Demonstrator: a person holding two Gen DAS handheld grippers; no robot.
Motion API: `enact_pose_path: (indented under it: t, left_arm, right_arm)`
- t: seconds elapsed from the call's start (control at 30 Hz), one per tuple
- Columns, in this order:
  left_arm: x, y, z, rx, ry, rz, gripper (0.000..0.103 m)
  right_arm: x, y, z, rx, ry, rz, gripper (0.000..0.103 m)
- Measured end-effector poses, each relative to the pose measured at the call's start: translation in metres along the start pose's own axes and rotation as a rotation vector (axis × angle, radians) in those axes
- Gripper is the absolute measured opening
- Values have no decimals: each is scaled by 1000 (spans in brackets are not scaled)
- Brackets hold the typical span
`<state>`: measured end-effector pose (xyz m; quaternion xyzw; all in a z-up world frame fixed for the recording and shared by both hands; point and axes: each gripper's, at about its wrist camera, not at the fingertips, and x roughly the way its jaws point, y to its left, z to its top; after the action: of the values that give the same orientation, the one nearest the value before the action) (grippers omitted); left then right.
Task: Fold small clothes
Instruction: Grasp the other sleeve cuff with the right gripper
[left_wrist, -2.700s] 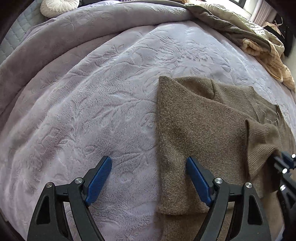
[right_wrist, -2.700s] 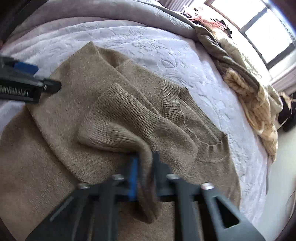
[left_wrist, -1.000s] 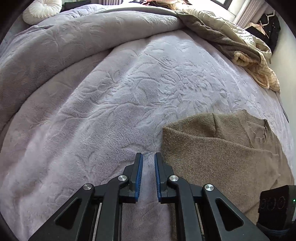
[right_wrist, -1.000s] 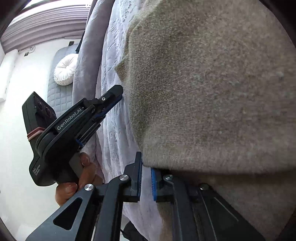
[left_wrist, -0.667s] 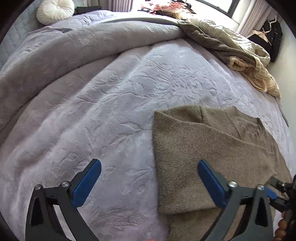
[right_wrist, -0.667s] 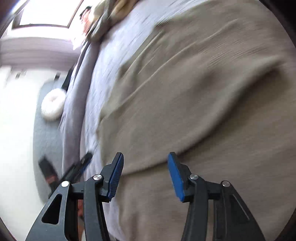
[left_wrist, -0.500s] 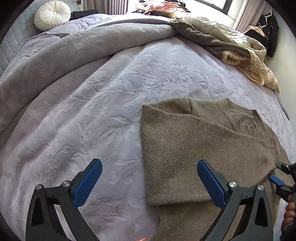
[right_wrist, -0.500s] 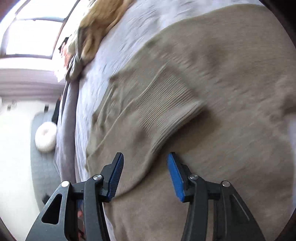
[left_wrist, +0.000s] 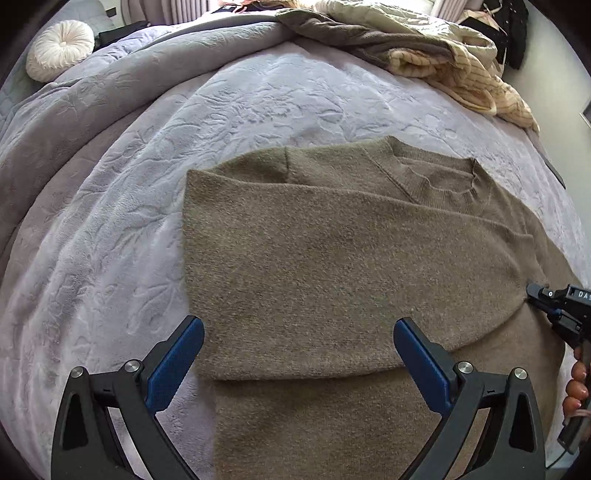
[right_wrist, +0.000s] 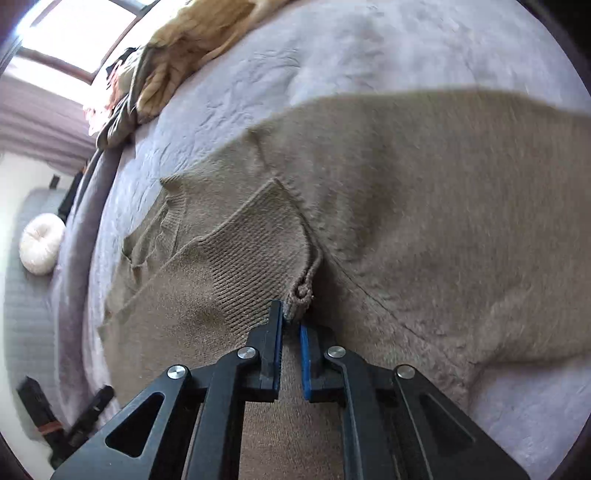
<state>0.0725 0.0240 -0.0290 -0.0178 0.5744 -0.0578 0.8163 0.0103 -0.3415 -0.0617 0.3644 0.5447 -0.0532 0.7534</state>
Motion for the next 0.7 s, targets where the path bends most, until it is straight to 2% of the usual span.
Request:
enact_pose_path:
  t: [0.03,0.1,0.3,0.37,0.43,0.7]
  left_arm:
    - [1,-4,-2,10,1,1,103]
    - [3,-10,-7,25,14,4,103]
    - [2,-26,-15,37,49,-24,103]
    - [0,-36,-17,61,56,-25,103]
    - [0,-47,-20,90,61,-25,103]
    - [3,-90,-39,165,107,-49,103]
  right_arm:
    - [-5,-9,-1,51,-5,30,8]
    - [-13,-17,-5,84,-7,25,9]
    - [-36,-19,-17,53,16,13,16]
    - [-35,-15,-23,45,30,25,30]
    - [-41,-19,-28,53,37,47,39]
    - [-56,-29,-47,70,40,89,39]
